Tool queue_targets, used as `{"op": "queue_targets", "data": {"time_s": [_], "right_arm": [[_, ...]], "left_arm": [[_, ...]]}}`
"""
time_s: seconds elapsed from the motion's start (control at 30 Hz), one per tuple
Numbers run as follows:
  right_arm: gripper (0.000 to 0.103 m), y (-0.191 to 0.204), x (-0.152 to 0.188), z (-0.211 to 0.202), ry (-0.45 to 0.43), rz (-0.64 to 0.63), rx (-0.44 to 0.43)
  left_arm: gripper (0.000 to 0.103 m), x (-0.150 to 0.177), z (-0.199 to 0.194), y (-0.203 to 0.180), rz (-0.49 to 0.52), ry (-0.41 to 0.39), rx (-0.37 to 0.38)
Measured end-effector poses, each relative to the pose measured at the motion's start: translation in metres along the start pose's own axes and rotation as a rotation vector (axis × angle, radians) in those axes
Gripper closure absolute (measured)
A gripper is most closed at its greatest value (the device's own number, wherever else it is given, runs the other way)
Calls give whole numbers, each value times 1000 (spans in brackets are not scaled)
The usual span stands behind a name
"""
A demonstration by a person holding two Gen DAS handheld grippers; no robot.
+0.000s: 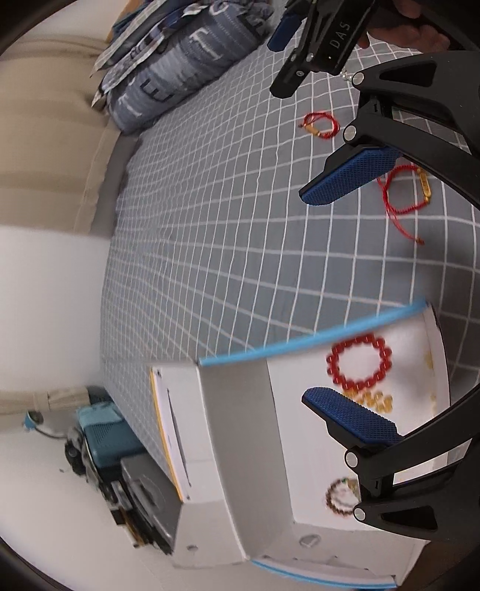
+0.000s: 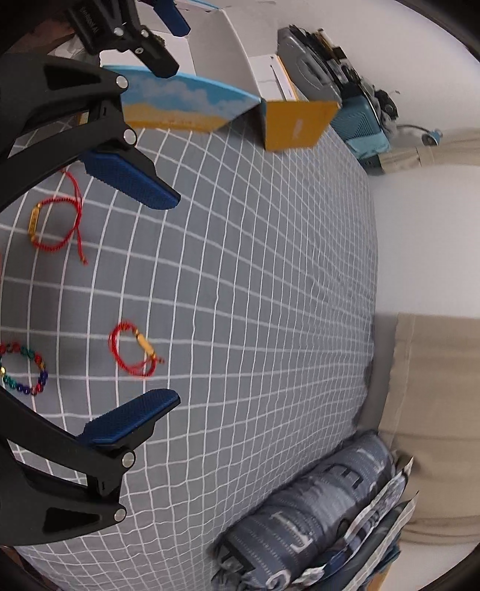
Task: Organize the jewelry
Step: 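Move both tools back over the red string bracelets and pearls on the bed, then grasp the red string bracelet with the left tool while the right tool grasps the pearl cluster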
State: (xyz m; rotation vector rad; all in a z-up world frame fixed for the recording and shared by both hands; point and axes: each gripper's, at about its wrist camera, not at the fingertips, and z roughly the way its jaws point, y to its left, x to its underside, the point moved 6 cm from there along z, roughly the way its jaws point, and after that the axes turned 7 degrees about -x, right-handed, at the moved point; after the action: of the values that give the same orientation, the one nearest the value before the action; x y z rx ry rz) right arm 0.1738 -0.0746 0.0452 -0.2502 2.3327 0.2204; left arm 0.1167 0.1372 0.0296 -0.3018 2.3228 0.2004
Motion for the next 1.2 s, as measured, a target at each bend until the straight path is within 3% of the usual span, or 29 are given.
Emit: {"op": "queue_targets", "data": {"time_s": [0.73, 1.2], "right_arm": [[9, -133, 42, -7, 87, 89, 212], [11, -181, 84, 24, 186, 155, 170]], "left_arm": [[6, -1, 44, -132, 170, 42, 156], [6, 38, 98, -204, 269, 151, 169]]}}
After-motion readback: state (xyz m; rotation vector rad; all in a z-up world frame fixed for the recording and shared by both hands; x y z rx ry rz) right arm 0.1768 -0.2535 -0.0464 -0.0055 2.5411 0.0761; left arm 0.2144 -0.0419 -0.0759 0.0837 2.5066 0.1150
